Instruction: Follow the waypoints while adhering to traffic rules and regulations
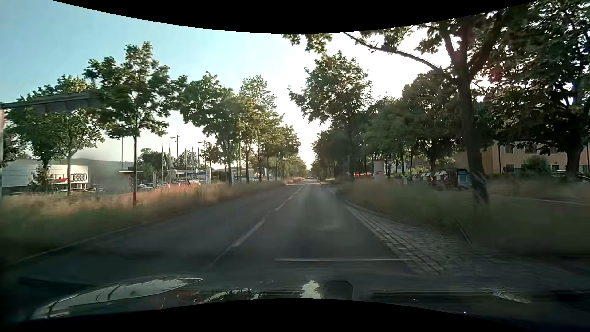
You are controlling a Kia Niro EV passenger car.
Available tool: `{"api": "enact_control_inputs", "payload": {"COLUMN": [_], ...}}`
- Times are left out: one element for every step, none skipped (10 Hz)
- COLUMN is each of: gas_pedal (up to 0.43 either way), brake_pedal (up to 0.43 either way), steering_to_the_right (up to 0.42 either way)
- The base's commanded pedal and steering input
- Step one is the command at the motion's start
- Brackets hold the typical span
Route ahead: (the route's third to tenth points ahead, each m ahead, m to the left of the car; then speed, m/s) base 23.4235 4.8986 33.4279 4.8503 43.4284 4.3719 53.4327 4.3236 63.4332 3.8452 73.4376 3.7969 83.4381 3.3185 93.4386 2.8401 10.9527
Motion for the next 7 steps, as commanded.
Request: {"api": "enact_control_inputs", "payload": {"gas_pedal": [0.098,0.098,0.098,0.098,0.098,0.098,0.098], "brake_pedal": [0.000,0.000,0.000,0.000,0.000,0.000,0.000], "steering_to_the_right": [0.000,0.000,0.000,0.000,-0.001,0.000,-0.001]}}
